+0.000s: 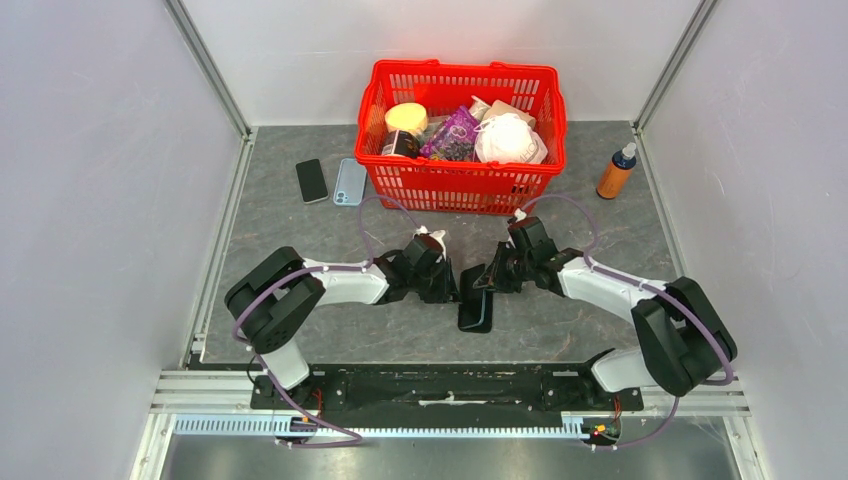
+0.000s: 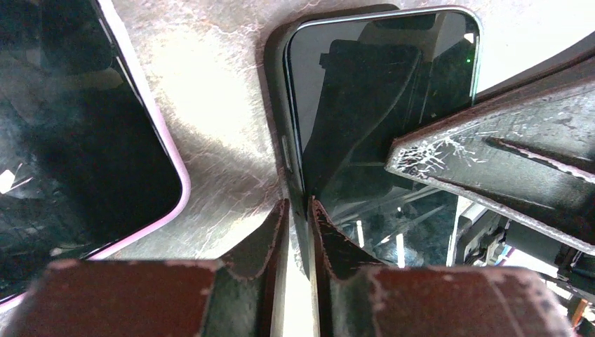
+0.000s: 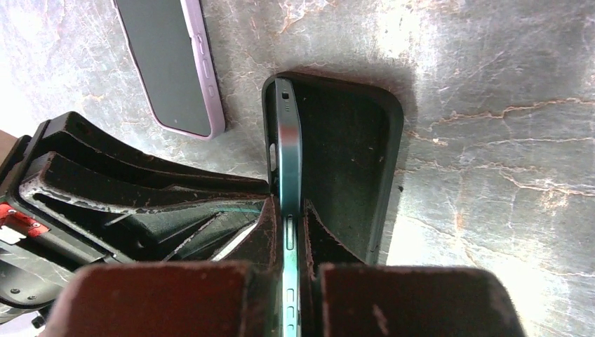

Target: Put the phone into the phone case

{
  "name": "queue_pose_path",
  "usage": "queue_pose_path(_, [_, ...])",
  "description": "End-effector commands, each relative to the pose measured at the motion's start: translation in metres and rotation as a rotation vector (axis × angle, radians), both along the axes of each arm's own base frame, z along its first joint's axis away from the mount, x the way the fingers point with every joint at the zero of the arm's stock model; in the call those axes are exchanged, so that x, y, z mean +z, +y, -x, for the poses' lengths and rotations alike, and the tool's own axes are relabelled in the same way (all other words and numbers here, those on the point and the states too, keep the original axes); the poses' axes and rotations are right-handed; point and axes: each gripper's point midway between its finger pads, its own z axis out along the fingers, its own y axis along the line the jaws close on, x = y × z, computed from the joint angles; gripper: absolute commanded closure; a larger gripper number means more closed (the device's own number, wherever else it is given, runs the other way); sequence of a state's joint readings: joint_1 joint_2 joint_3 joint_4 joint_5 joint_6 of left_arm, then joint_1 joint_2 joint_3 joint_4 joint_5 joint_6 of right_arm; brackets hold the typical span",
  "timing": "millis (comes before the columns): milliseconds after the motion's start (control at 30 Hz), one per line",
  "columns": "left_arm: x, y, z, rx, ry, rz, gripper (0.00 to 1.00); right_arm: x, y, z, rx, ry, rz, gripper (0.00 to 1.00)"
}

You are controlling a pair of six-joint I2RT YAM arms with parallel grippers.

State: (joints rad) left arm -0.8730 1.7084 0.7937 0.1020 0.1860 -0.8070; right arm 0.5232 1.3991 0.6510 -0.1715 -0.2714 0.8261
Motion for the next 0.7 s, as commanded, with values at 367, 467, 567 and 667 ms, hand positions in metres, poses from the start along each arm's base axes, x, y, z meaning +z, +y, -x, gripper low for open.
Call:
queue_pose_path(367, [0.013, -0.014, -0.011, -0.011, -0.043, 0.004, 0.89, -0.010, -0.032, 0.000, -0.043, 0.061, 0.227, 0.61])
queue_pose_path(467, [0.012, -0.013, -0.010, -0.011, -0.041, 0.001, 0.91, -0.003, -0.035, -0.003, -0.052, 0.049, 0.245, 0.57])
queue_pose_path(567, [0.011, -0.013, -0.009, -0.013, -0.038, 0.001, 0.91, 0.004, -0.036, -0.005, -0.053, 0.032, 0.263, 0.53])
queue_pose_path(667, [0.012, -0.014, -0.010, -0.013, -0.039, 0.004, 0.92, 0.007, -0.036, -0.004, -0.044, 0.021, 0.302, 0.47])
